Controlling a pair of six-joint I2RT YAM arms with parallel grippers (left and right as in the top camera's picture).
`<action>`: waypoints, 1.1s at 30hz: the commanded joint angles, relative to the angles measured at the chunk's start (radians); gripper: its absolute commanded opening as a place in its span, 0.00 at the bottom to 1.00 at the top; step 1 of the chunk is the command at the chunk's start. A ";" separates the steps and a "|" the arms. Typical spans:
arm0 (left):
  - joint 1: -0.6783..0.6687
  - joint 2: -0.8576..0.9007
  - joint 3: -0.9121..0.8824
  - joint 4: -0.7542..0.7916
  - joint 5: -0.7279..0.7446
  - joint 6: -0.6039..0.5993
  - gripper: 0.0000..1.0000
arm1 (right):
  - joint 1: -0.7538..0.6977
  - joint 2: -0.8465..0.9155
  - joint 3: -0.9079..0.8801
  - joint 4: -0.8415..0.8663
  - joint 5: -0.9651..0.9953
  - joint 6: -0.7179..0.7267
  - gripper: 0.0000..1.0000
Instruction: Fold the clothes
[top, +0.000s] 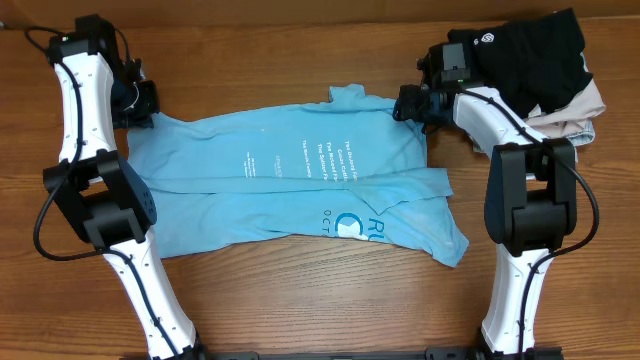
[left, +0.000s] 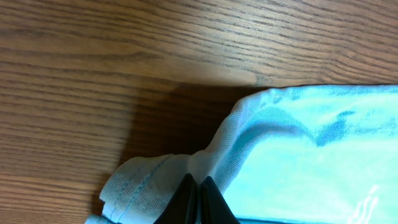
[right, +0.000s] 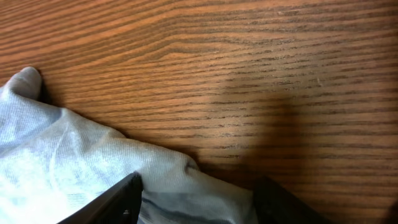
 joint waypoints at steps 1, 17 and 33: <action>-0.009 -0.002 0.021 0.006 0.005 -0.009 0.04 | 0.003 -0.002 -0.004 0.005 -0.011 0.013 0.60; -0.009 -0.002 0.021 0.010 0.016 -0.013 0.04 | 0.009 -0.097 0.056 -0.193 -0.060 0.008 0.04; -0.009 -0.002 0.021 0.011 0.008 -0.046 0.04 | 0.336 -0.198 0.057 -0.486 -0.048 -0.049 0.15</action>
